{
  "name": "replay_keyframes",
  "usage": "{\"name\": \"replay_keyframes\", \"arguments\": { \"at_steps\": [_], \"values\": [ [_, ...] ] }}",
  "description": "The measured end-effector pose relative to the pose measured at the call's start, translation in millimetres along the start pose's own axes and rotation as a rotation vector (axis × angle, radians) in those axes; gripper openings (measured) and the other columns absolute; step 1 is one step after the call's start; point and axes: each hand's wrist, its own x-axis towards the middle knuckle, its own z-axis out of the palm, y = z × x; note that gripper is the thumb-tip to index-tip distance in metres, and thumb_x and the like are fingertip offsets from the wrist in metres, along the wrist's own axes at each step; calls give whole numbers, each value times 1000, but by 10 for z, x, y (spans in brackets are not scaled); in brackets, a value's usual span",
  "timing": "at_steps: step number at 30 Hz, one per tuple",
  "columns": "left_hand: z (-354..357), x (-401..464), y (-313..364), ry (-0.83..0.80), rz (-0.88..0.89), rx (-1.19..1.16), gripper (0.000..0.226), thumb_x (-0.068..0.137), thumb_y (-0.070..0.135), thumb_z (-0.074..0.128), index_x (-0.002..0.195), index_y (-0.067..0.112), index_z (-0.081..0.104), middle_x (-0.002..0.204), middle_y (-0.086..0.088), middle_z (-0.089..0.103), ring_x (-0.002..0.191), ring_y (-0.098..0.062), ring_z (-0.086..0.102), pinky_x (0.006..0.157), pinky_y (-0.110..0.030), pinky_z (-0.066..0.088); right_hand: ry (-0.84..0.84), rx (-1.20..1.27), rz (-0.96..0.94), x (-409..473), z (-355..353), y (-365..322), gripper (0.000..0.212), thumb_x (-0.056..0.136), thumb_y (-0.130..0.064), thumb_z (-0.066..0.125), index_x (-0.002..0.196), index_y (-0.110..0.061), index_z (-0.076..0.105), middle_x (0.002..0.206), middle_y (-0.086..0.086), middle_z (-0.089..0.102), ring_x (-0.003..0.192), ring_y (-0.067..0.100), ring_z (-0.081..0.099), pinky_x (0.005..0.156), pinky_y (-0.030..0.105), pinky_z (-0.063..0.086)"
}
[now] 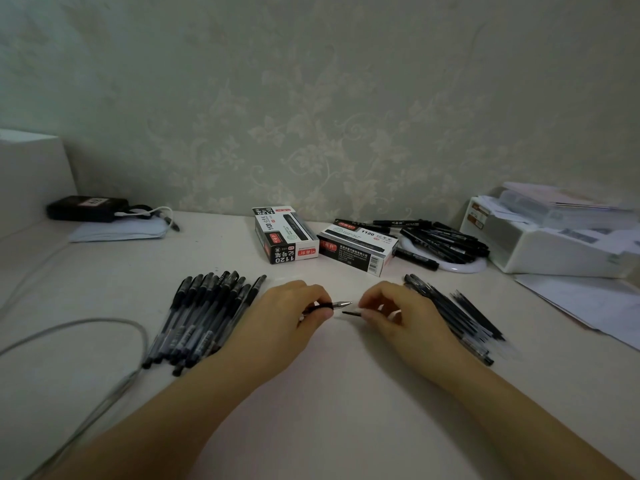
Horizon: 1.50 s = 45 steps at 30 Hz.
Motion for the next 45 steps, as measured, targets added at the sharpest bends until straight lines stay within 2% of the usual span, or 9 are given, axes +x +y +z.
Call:
{"name": "replay_keyframes", "arguments": {
  "at_steps": [6,11,18,21,25,32,38,45],
  "values": [
    [-3,-5,-7,-3,-2,-5,15,96,39,52,101,32,64,77,14,51,76,-2,50,64,-14,37,1,159,-28,-10,0,-93,12,91,-17,68,94,-28,70,92,-22,65,88,3,61,78,20,50],
    [0,4,-11,3,2,-2,14,95,39,52,100,33,64,76,15,49,74,0,48,62,-13,34,-3,271,13,1,-32,-99,13,91,-11,68,94,-23,71,91,-8,71,88,8,66,85,29,54],
    [-20,3,11,-6,-1,-2,14,95,39,52,100,32,64,77,15,50,74,0,48,62,-12,33,-39,284,-23,0,-33,-85,15,91,-15,68,94,-29,70,92,-12,72,90,7,68,83,24,54],
    [-24,-10,54,-57,10,-12,16,95,41,52,103,34,64,83,13,53,76,-2,50,67,-19,41,-89,307,-32,-19,17,-93,16,91,-14,69,95,-29,72,92,-9,73,88,9,69,81,24,55],
    [-46,-21,85,-81,24,-12,15,96,38,52,104,34,64,85,13,54,79,-3,51,71,-23,44,-120,413,15,-23,36,-98,15,88,-10,71,96,-22,75,87,-3,75,78,10,71,73,20,54],
    [-52,-17,128,-59,19,-8,15,95,36,54,102,31,66,86,12,55,79,-4,50,73,-27,46,-123,527,50,-22,17,-135,11,86,-4,72,96,-7,76,86,6,76,74,13,70,71,19,53],
    [-95,-2,119,-70,50,31,22,96,37,50,104,29,69,83,9,53,78,-6,49,73,-33,46,-118,546,49,-10,30,-169,11,85,-2,73,94,-6,76,82,7,76,71,14,69,70,19,54],
    [-74,-6,125,-73,77,34,25,97,36,49,103,25,71,83,5,52,76,-6,49,69,-26,42,-141,525,34,-2,36,-141,11,85,-5,73,93,-11,78,82,4,76,73,15,71,71,20,54]
  ]
}}
